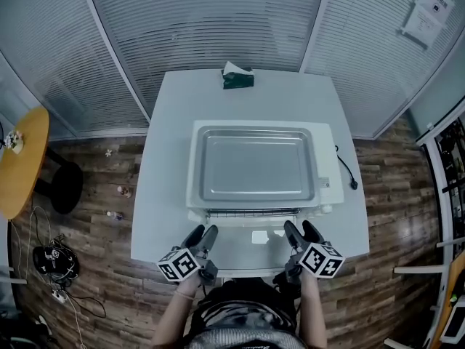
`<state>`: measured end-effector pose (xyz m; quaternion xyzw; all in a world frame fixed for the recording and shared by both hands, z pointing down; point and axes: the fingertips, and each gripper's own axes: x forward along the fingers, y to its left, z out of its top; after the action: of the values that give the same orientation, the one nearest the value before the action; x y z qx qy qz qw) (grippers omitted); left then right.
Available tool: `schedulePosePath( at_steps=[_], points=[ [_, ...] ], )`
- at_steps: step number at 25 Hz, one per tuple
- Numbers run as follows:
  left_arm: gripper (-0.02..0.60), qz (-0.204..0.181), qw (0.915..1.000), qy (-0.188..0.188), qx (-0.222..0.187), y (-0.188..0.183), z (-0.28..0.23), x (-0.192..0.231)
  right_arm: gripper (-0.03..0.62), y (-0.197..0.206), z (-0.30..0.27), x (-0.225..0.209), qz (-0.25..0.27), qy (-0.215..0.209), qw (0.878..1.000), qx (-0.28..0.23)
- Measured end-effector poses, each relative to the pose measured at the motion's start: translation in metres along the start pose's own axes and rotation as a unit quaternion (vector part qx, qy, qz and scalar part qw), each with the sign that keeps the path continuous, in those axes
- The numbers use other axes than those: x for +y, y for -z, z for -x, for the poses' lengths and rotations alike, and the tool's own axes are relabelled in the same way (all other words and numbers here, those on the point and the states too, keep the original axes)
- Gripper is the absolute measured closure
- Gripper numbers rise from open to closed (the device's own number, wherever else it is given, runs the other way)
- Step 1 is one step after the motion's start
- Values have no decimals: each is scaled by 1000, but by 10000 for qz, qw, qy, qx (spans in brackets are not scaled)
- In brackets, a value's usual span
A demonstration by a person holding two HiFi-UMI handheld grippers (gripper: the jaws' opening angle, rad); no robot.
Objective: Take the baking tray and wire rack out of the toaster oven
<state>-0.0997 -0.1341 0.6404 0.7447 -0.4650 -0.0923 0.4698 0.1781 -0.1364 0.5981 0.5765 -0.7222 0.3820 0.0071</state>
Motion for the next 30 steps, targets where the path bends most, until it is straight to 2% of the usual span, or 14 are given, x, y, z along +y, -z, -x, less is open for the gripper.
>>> schedulePosePath(
  at_steps=[1, 4, 8, 10, 12, 15, 19, 22, 24, 27, 29, 30],
  points=[
    [285, 143, 9998, -5, 113, 8, -4, 5, 261, 3, -4, -2, -157, -30, 9999, 62],
    [285, 207, 9987, -162, 426, 28, -15, 18, 261, 12, -17, -7, -546, -166, 9981, 230],
    [285, 510, 9971, -294, 480, 37, -31, 32, 261, 23, -35, -11, -623, -270, 9965, 492],
    [285, 689, 9962, -304, 431, 35, -39, 35, 261, 26, -43, -10, -702, -343, 9952, 587],
    [285, 1054, 9936, -260, 313, 32, -47, 38, 261, 27, -51, -8, -834, -406, 9936, 636],
    [291, 1613, 9867, -126, 139, 28, -59, 42, 261, 28, -61, -8, -1024, -481, 9912, 692],
    [306, 2199, 9752, 209, -159, 22, -73, 41, 286, 24, -76, -8, -1586, -647, 9835, 589],
    [355, 2854, 9560, 379, -571, 16, -79, 45, 348, 22, -85, -8, -1664, -692, 9820, 559],
    [393, 3159, 9453, 411, -702, 15, -80, 49, 407, 21, -91, -6, -1749, -741, 9804, 515],
    [468, 3216, 9436, 392, -678, 19, -79, 55, 549, 19, -95, -6, -1774, -719, 9807, 397],
    [528, 3211, 9434, 448, -699, 20, -80, 57, 572, 16, -95, -4, -1816, -774, 9798, 317],
    [529, 3199, 9435, 481, -720, 19, -79, 57, 577, 15, -94, -2, -1874, -822, 9784, 284]
  ],
)
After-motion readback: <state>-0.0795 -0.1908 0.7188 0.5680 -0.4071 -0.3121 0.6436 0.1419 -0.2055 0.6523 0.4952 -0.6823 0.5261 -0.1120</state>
